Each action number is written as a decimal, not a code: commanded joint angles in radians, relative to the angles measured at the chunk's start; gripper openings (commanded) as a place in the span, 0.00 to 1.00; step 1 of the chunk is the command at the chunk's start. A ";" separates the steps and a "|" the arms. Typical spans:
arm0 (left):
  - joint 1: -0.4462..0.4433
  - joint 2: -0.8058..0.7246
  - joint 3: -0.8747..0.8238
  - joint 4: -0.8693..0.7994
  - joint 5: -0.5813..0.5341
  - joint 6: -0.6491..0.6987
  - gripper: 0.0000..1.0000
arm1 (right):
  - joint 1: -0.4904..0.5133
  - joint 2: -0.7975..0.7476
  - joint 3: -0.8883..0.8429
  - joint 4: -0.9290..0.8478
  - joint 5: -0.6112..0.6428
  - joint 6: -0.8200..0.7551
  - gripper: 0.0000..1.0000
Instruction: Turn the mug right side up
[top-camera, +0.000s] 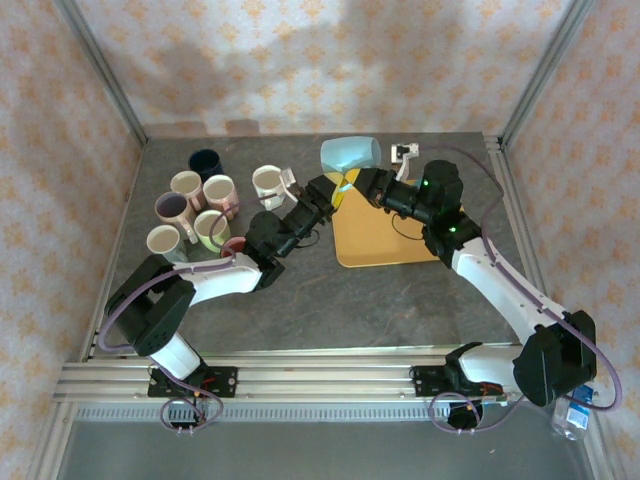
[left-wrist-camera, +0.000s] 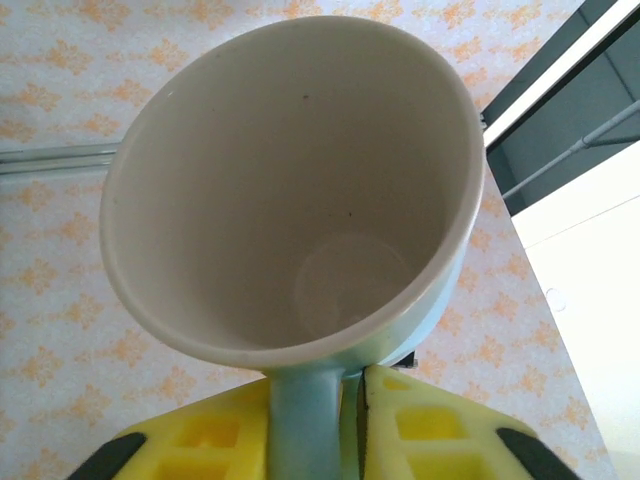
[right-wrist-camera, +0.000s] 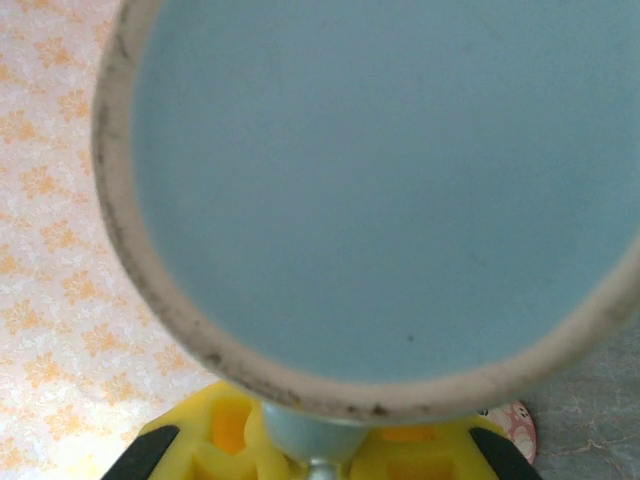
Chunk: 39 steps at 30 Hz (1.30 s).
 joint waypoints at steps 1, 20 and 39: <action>0.000 -0.020 0.002 0.050 -0.037 0.010 0.15 | 0.015 -0.033 -0.007 0.110 -0.019 -0.014 0.00; 0.000 -0.065 0.013 -0.053 -0.044 0.136 0.00 | 0.025 -0.030 -0.025 0.090 -0.010 -0.061 0.00; -0.010 -0.269 0.091 -0.504 -0.091 0.488 0.00 | 0.025 -0.040 -0.044 0.014 0.063 -0.064 0.50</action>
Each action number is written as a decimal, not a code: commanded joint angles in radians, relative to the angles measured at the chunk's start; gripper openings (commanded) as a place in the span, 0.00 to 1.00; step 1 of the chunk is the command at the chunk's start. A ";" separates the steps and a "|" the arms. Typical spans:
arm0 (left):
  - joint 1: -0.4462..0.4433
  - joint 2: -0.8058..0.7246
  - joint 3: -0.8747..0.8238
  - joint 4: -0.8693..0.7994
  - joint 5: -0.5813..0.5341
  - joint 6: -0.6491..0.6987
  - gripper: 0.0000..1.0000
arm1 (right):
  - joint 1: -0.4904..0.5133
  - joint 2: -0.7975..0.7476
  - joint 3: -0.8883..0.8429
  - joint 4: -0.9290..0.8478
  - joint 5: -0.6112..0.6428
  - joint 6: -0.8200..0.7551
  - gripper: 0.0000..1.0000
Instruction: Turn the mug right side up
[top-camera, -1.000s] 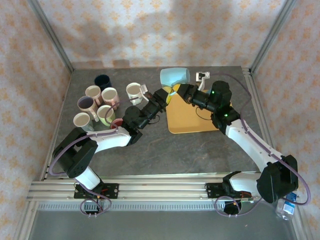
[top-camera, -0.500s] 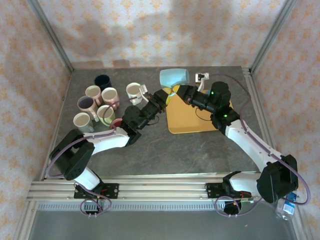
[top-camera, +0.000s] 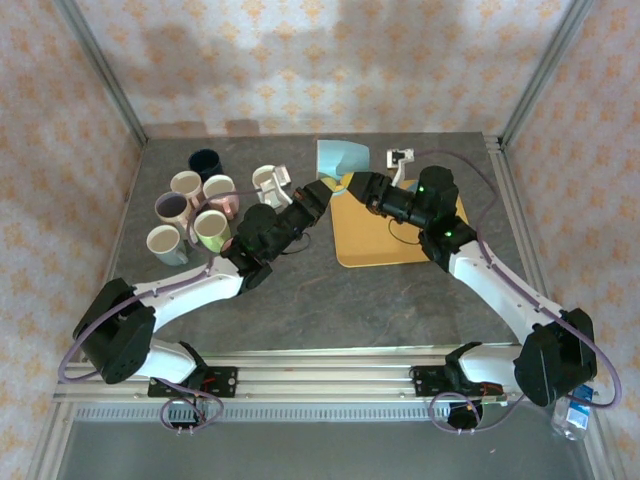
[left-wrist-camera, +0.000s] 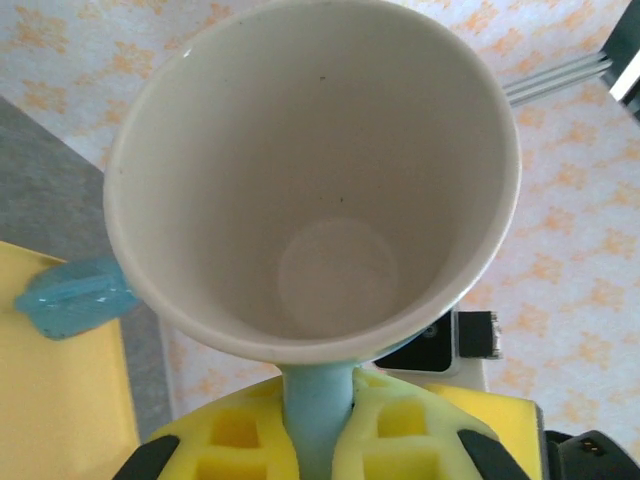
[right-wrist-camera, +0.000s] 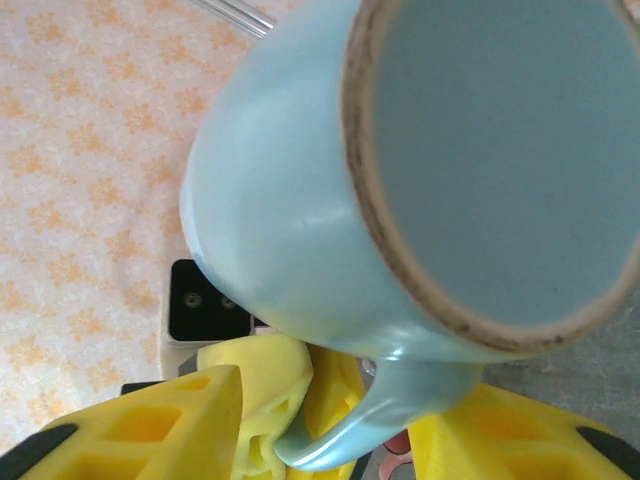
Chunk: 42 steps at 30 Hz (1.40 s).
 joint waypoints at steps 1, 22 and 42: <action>0.000 -0.066 0.081 -0.091 -0.033 0.157 0.00 | 0.003 -0.050 0.001 -0.059 0.068 -0.048 0.51; -0.048 -0.169 0.179 -0.647 -0.209 0.836 0.00 | 0.000 -0.153 0.092 -0.610 0.391 -0.449 0.55; -0.061 -0.228 -0.055 -0.535 -0.235 1.162 0.00 | -0.013 -0.061 0.115 -0.630 0.375 -0.450 0.54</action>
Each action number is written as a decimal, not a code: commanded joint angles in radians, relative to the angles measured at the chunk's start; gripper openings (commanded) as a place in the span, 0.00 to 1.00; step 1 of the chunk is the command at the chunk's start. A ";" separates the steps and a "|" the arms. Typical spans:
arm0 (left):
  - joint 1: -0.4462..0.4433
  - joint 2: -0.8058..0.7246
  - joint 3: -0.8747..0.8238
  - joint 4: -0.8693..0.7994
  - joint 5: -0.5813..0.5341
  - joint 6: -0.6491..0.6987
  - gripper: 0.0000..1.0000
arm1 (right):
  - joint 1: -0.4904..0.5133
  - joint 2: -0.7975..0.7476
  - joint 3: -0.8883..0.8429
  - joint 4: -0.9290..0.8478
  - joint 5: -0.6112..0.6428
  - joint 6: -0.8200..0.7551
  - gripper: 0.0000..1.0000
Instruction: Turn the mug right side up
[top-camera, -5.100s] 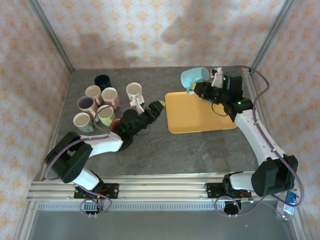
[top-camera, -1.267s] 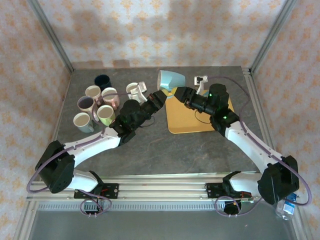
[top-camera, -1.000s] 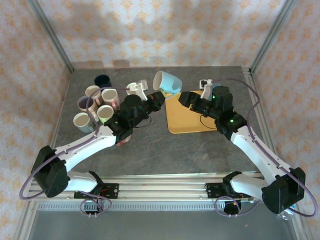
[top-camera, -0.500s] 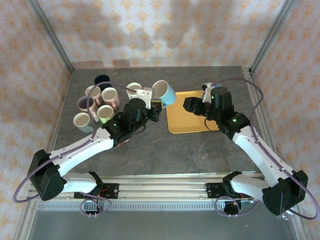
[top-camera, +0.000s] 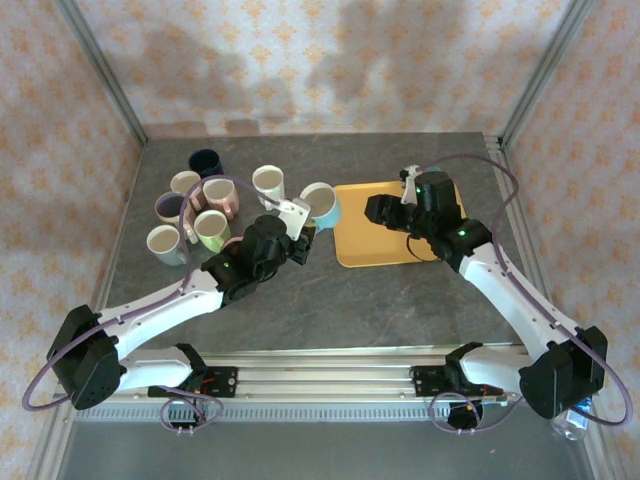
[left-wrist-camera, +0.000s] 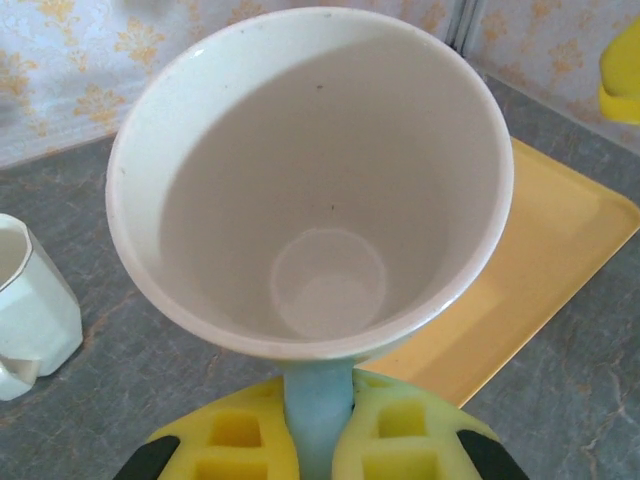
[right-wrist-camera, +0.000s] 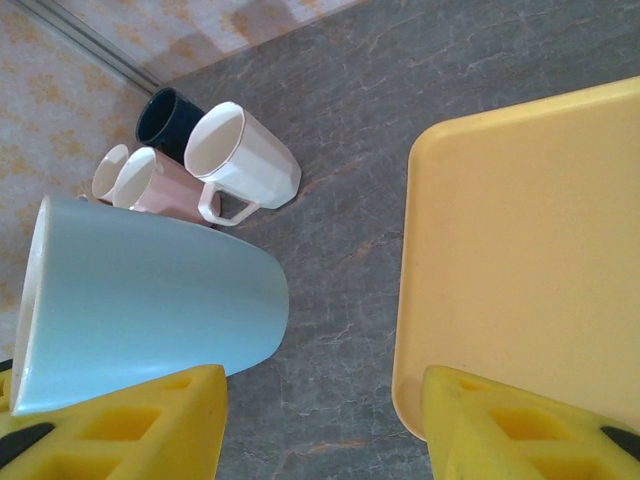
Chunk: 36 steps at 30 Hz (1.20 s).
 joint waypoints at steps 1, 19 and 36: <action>-0.004 -0.041 -0.036 0.150 -0.058 0.079 0.00 | -0.005 0.003 0.035 -0.006 0.007 -0.013 0.54; 0.076 0.115 -0.230 0.483 -0.127 0.106 0.00 | -0.005 0.026 -0.022 0.059 -0.015 0.023 0.53; 0.169 0.249 -0.179 0.491 -0.154 0.038 0.00 | -0.005 0.016 -0.021 0.036 -0.003 -0.001 0.53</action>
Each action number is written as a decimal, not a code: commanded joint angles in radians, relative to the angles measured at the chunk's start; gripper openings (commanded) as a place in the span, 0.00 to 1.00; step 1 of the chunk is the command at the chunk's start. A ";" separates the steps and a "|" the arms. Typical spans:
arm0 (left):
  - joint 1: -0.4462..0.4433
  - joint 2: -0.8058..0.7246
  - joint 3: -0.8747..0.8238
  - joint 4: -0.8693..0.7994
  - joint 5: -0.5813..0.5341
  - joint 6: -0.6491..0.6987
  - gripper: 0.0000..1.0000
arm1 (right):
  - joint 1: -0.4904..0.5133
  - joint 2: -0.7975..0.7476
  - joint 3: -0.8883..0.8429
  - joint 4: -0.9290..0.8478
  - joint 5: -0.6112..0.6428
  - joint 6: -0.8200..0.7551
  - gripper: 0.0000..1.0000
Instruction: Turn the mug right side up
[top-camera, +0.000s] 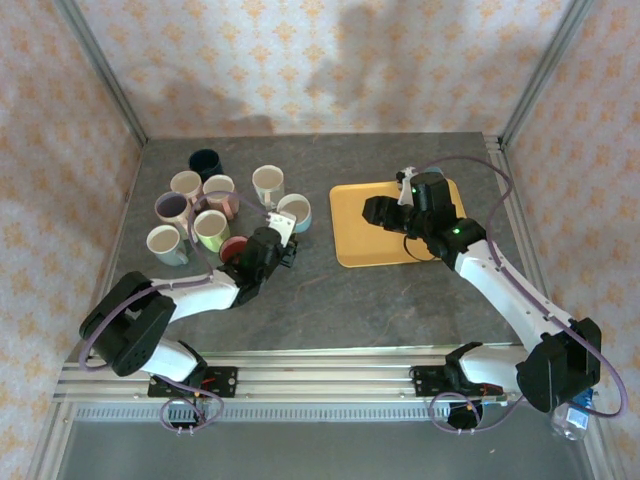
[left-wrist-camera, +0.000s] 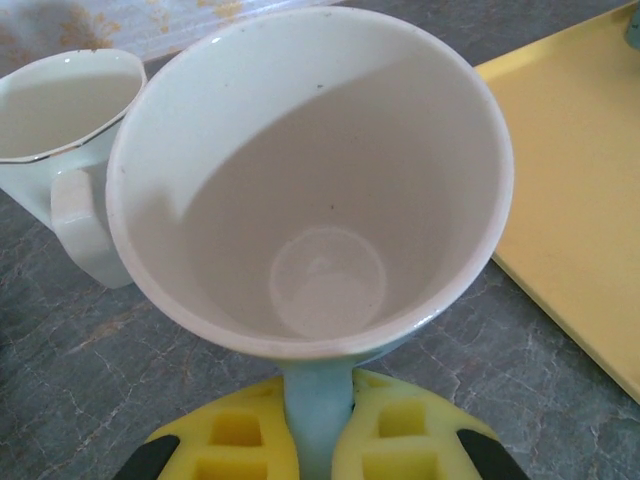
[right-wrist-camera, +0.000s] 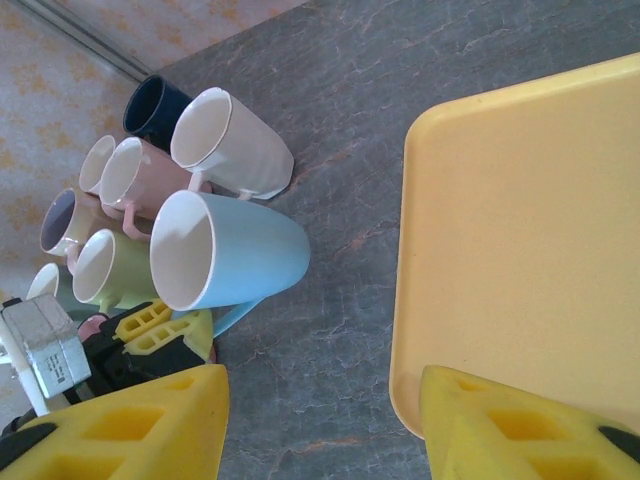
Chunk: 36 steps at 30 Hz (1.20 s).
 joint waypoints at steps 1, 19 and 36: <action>0.017 0.003 0.050 0.084 -0.053 -0.028 0.00 | -0.005 -0.016 -0.006 0.013 0.007 -0.014 0.53; -0.066 0.017 0.225 -0.088 -0.153 -0.128 0.00 | -0.005 -0.018 -0.009 0.026 0.001 -0.010 0.53; -0.113 0.268 0.408 -0.047 -0.348 -0.222 0.00 | -0.079 -0.020 -0.020 -0.012 -0.052 -0.019 0.54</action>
